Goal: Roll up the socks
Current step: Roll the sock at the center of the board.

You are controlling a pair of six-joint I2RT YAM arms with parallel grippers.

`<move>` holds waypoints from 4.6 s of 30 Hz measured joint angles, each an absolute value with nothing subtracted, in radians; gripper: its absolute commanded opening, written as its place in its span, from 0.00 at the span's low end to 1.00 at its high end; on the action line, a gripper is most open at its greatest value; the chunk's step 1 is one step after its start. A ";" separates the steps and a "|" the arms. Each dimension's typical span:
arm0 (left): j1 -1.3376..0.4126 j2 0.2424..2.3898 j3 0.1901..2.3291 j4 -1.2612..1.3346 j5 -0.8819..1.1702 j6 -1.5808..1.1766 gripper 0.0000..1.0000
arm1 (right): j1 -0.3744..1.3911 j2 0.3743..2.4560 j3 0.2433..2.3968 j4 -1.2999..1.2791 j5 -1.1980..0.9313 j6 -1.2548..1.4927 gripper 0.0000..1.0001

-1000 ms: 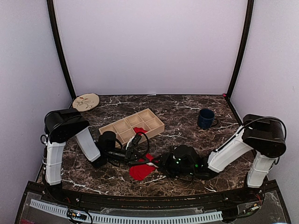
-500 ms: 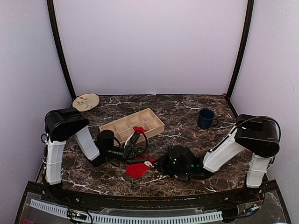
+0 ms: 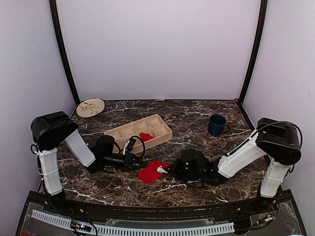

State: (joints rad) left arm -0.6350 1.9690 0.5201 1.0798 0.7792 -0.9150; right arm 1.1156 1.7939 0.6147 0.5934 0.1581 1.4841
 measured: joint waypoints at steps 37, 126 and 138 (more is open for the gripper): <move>-0.859 1.869 0.572 0.748 0.591 -0.912 0.13 | 1.051 1.765 0.673 0.521 0.012 1.347 0.11; -0.830 1.729 0.691 0.464 0.447 -1.565 0.30 | 1.079 2.012 0.609 1.138 0.011 1.371 0.00; -0.815 1.757 0.646 0.577 0.428 -1.495 0.16 | 1.079 2.028 0.612 1.130 -0.007 1.379 0.06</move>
State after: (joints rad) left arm -0.8154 1.7573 0.6460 0.5770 0.4278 -1.4952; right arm 1.0790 2.0281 0.6117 1.1297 -0.0071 1.3788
